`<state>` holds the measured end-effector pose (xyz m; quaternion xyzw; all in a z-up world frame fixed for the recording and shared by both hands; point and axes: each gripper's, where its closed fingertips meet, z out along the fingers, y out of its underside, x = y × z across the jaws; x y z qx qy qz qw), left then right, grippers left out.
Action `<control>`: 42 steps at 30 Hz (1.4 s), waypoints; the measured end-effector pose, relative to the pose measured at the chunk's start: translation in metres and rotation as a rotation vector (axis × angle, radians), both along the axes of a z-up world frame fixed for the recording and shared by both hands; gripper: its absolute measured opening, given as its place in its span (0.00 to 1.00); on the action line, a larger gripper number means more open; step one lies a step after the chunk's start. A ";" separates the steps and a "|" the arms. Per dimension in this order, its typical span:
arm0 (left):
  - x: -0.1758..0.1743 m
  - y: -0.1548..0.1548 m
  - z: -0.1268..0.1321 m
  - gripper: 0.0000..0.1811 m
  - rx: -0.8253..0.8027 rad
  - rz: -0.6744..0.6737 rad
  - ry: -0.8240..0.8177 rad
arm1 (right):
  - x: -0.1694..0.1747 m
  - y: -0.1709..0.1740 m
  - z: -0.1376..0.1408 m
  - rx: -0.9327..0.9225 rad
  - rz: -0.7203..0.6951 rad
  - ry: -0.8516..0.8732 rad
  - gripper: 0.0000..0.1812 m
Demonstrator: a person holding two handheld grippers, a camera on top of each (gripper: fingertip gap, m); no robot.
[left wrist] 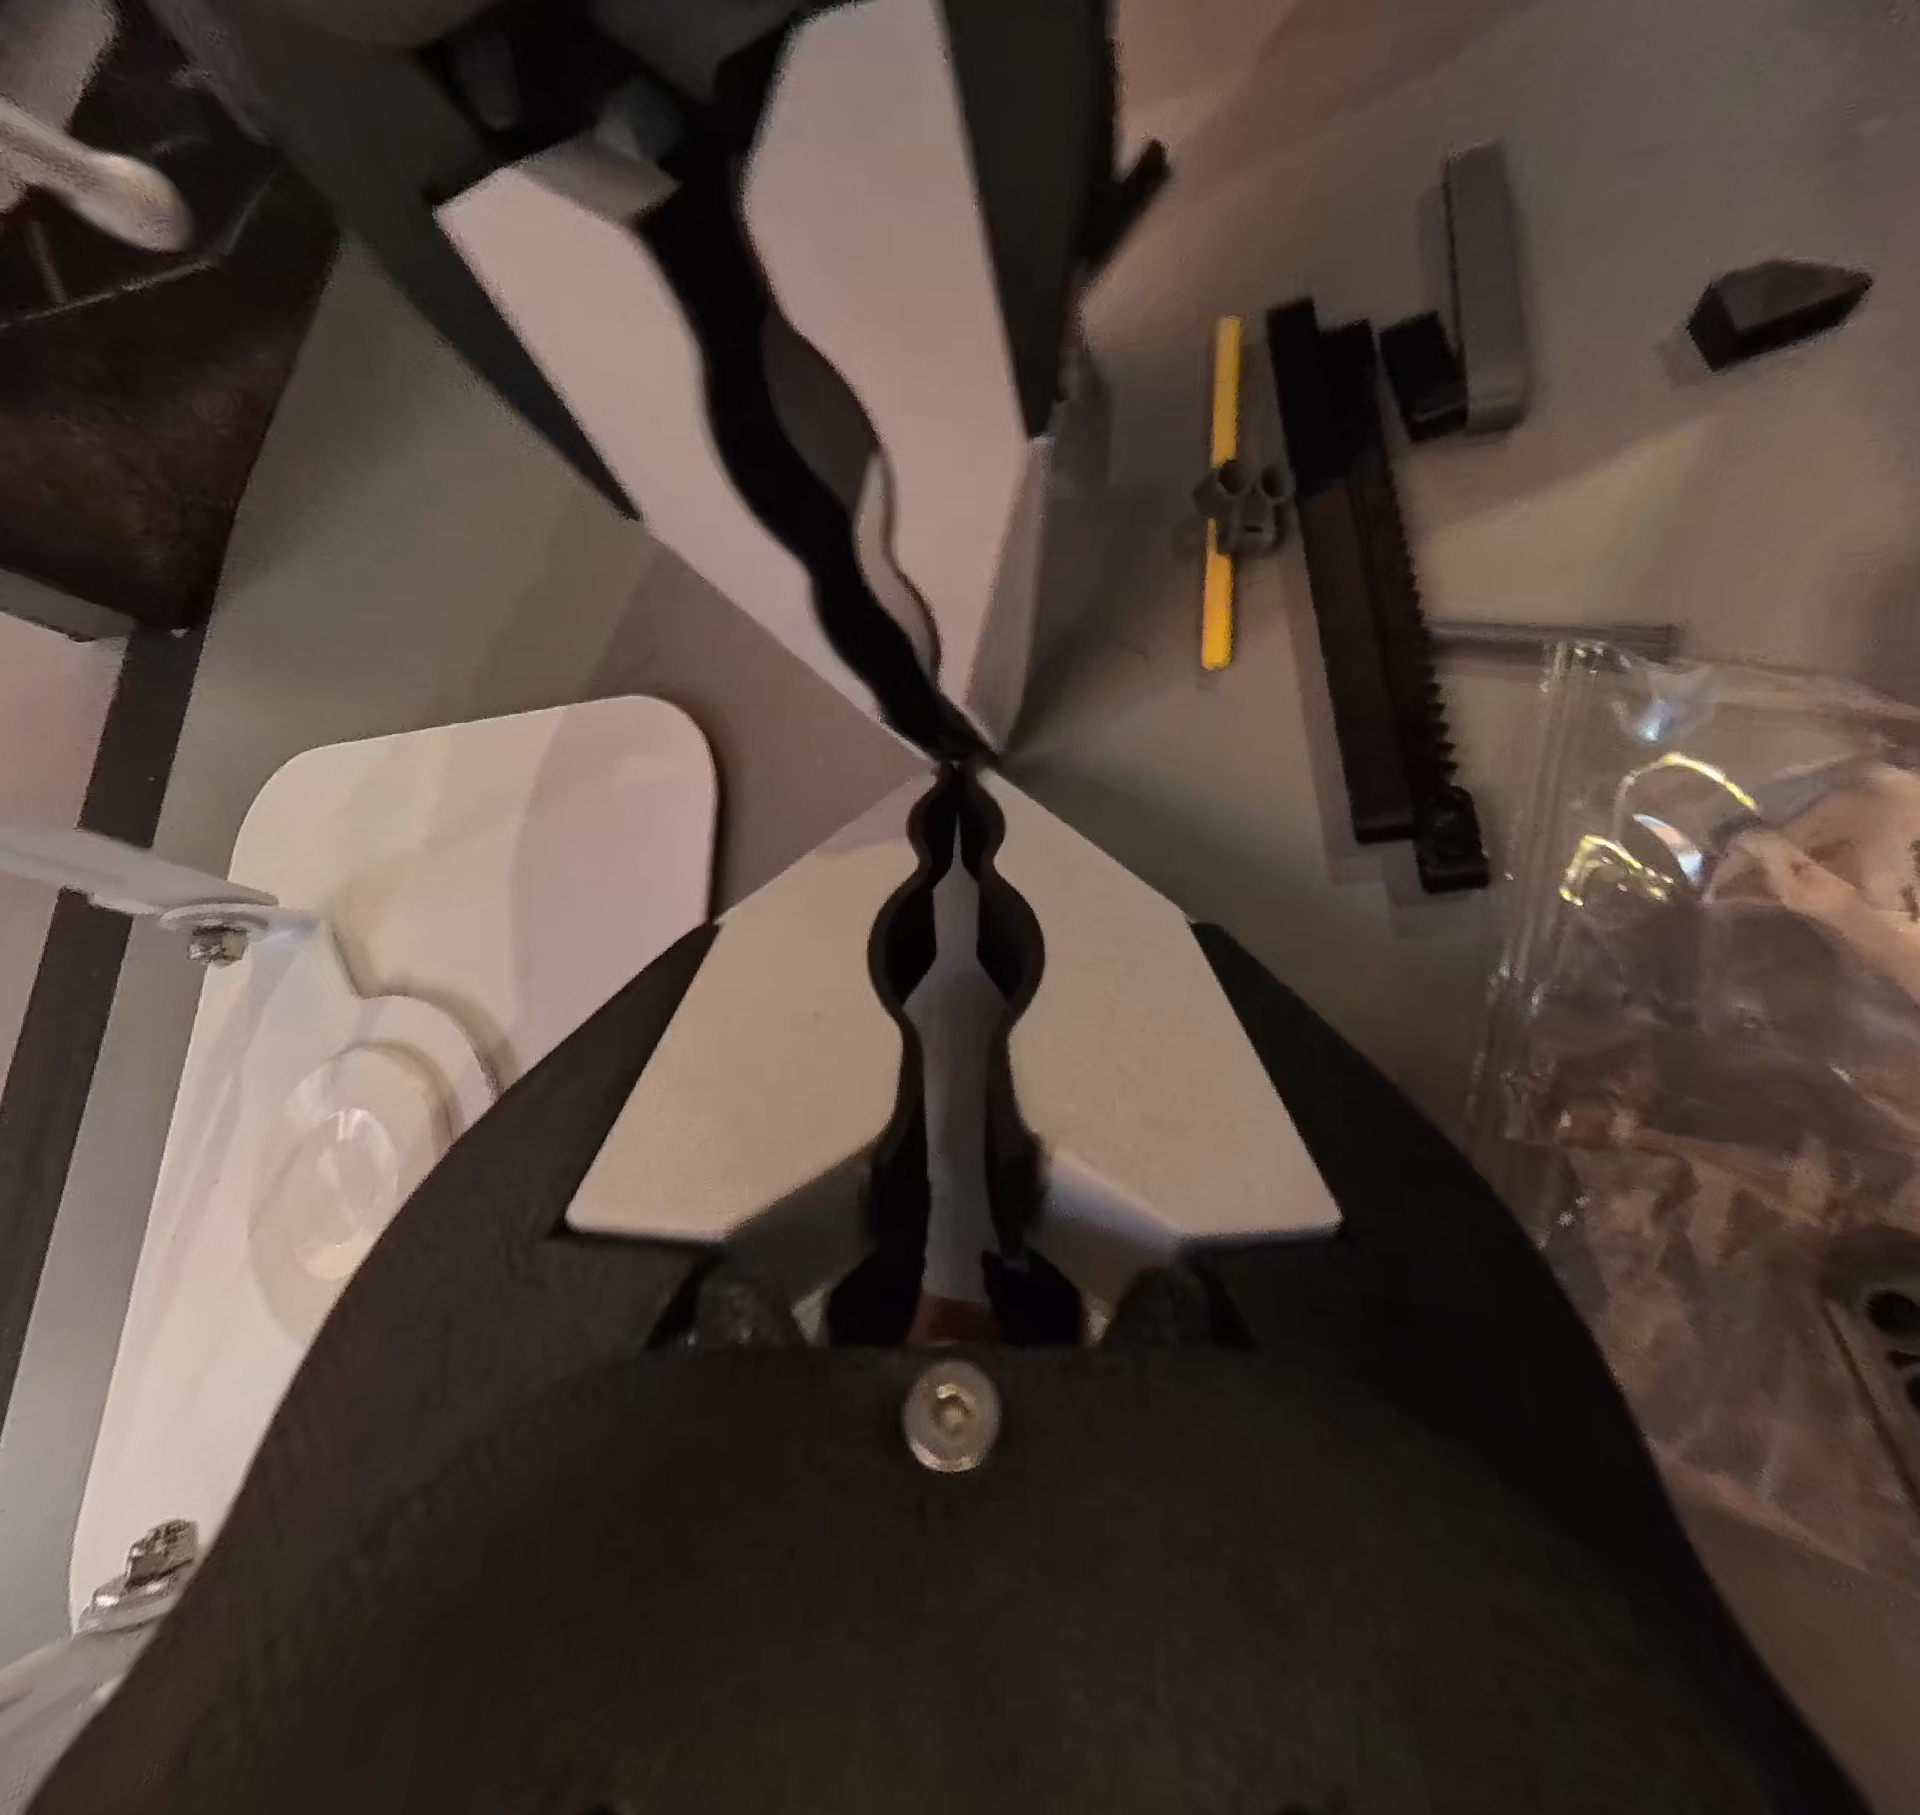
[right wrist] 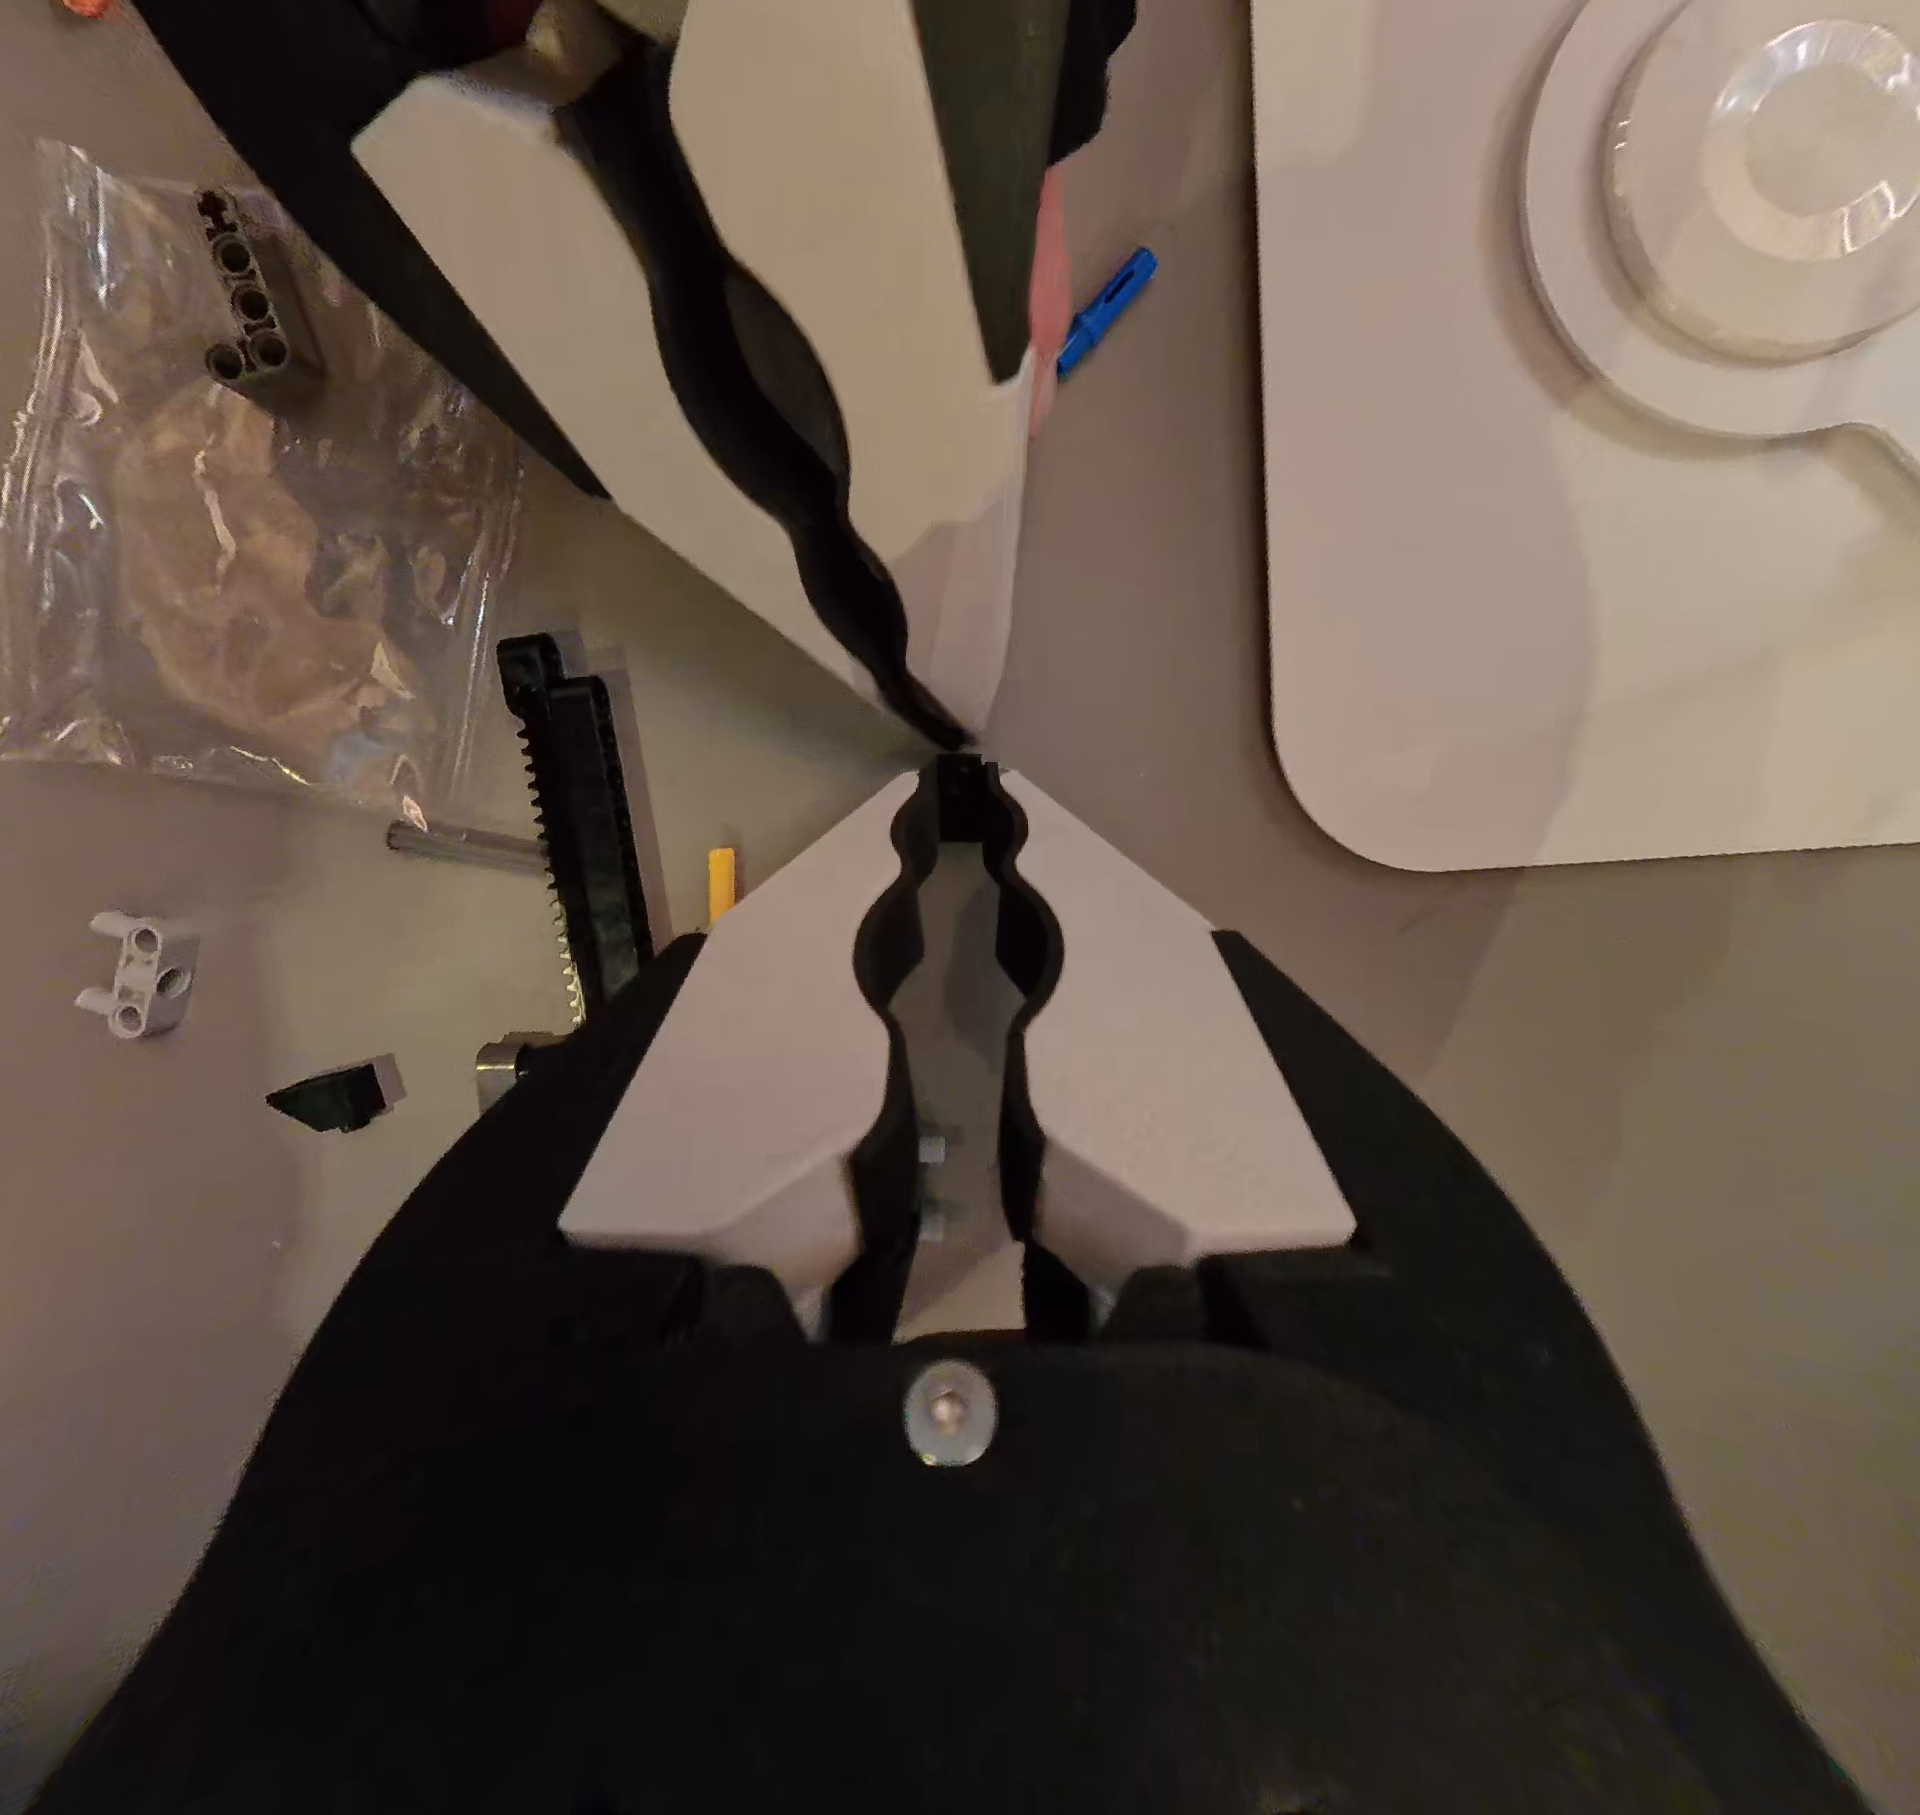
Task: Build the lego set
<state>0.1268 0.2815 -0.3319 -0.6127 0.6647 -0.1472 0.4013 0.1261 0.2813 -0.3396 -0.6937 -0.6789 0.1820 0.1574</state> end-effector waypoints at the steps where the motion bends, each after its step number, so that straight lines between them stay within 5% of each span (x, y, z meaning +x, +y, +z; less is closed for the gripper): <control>1: 0.000 0.002 0.004 0.00 -0.008 0.009 -0.027 | 0.000 0.000 0.000 0.004 0.002 0.002 0.03; 10: -0.001 0.002 -0.002 0.03 0.023 0.000 0.022 | -0.001 0.000 0.000 0.056 0.019 0.048 0.03; 16: -0.003 0.008 0.012 0.09 0.002 0.038 -0.028 | -0.003 -0.001 0.019 0.051 -0.029 0.245 0.03; 23: -0.010 0.005 0.060 0.13 -0.256 0.188 -0.281 | -0.008 -0.003 0.069 0.409 -0.023 0.408 0.03; 33: -0.007 -0.016 0.093 0.14 -0.542 0.262 -0.501 | -0.013 -0.008 0.108 0.933 0.001 0.321 0.03; 42: -0.011 -0.019 0.114 0.14 -0.631 0.260 -0.663 | -0.017 -0.013 0.122 1.060 0.035 0.338 0.03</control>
